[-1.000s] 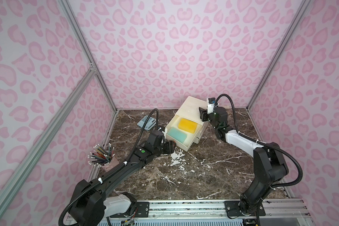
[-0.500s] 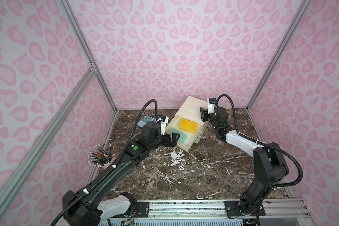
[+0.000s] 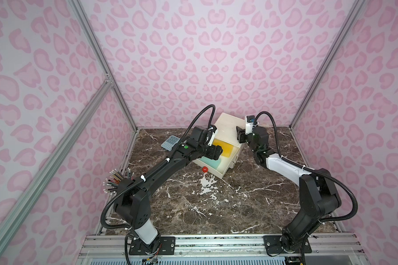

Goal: Take the sponge out of the drawer
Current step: Pick up the sponge from the drawer.

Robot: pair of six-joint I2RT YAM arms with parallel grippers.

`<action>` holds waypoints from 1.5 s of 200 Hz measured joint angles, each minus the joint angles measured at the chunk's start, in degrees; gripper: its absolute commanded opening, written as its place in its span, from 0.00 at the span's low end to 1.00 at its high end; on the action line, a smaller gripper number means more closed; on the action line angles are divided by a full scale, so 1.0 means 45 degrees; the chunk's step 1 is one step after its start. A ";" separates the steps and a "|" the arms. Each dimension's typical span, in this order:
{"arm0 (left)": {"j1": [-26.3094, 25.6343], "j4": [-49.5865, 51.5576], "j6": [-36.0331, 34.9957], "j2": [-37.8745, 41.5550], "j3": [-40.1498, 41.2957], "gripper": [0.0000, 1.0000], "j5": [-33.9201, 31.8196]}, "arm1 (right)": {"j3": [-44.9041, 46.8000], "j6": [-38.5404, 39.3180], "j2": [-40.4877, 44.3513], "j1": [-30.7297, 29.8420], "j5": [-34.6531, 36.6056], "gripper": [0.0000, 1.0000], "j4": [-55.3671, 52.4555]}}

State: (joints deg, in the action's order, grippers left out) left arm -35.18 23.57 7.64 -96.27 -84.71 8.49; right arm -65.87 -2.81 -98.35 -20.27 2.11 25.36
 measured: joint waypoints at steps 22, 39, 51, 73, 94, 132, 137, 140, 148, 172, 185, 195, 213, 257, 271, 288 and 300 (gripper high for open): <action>0.0029 0.0078 -0.0083 -0.0461 -0.0398 0.79 -0.0452 | -0.0155 0.0000 -0.0083 -0.0019 -0.0029 0.59 -0.0092; 0.0141 0.0092 -0.0170 -0.0733 -0.0597 0.78 -0.0651 | -0.0301 0.0005 -0.0155 -0.0024 -0.0068 0.59 -0.0223; 0.0282 0.0092 -0.0165 -0.0942 -0.0797 0.77 -0.0699 | -0.0398 0.0024 -0.0233 -0.0044 -0.0097 0.59 -0.0223; 0.0627 0.0078 -0.0092 -0.1341 -0.1039 0.77 -0.0636 | -0.0544 0.0058 -0.0345 -0.0053 -0.0146 0.59 -0.0267; 0.0874 0.0068 0.0087 -0.1647 -0.1064 0.76 -0.0160 | -0.0656 0.0078 -0.0452 -0.0073 -0.0141 0.59 -0.0243; 0.1025 0.0019 0.0350 -0.2079 -0.1268 0.65 0.0758 | -0.0850 0.0092 -0.0617 -0.0112 -0.0029 0.59 -0.0272; 0.1044 0.0015 0.0408 -0.2152 -0.1336 0.63 0.0874 | -0.0879 0.0102 -0.0636 -0.0141 0.0000 0.59 -0.0282; 0.1049 0.0015 0.0408 -0.2186 -0.1375 0.62 0.0923 | -0.0889 0.0107 -0.0646 -0.0141 0.0015 0.59 -0.0282; 0.1054 -0.0024 0.0413 -0.2283 -0.1477 0.59 0.1083 | -0.0913 0.0131 -0.0670 -0.0160 0.0107 0.59 -0.0277; 0.1073 -0.0141 0.0617 -0.2501 -0.1700 0.40 0.1389 | -0.0981 0.0189 -0.0729 -0.0233 0.0335 0.59 -0.0291; 0.1073 -0.0175 0.0641 -0.2516 -0.1715 0.12 0.1496 | -0.0981 0.0199 -0.0738 -0.0257 0.0447 0.59 -0.0311; 0.1073 -0.0209 0.0636 -0.2516 -0.1724 0.03 0.1545 | -0.0981 0.0223 -0.0738 -0.0287 0.0520 0.58 -0.0316; 0.1069 -0.0214 0.0719 -0.2516 -0.1749 0.03 0.1535 | -0.0981 0.0233 -0.0738 -0.0301 0.0554 0.58 -0.0316; 0.1069 -0.0219 0.0733 -0.2443 -0.1729 0.03 0.1535 | -0.0986 0.0228 -0.0738 -0.0306 0.0622 0.58 -0.0316; 0.1069 -0.0209 0.0772 -0.2302 -0.1642 0.03 0.1515 | -0.0976 0.0228 -0.0738 -0.0306 0.0627 0.58 -0.0311; 0.1069 -0.0199 0.0835 -0.1957 -0.1477 0.03 0.1438 | -0.0976 0.0228 -0.0738 -0.0306 0.0656 0.58 -0.0306; 0.1069 -0.0131 0.0967 -0.1622 -0.1409 0.03 0.1273 | -0.0976 0.0228 -0.0738 -0.0311 0.0670 0.58 -0.0306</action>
State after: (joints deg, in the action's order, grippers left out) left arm -30.37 22.98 11.99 -103.57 -91.05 14.22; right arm -70.26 -1.78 -101.67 -21.67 5.13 23.99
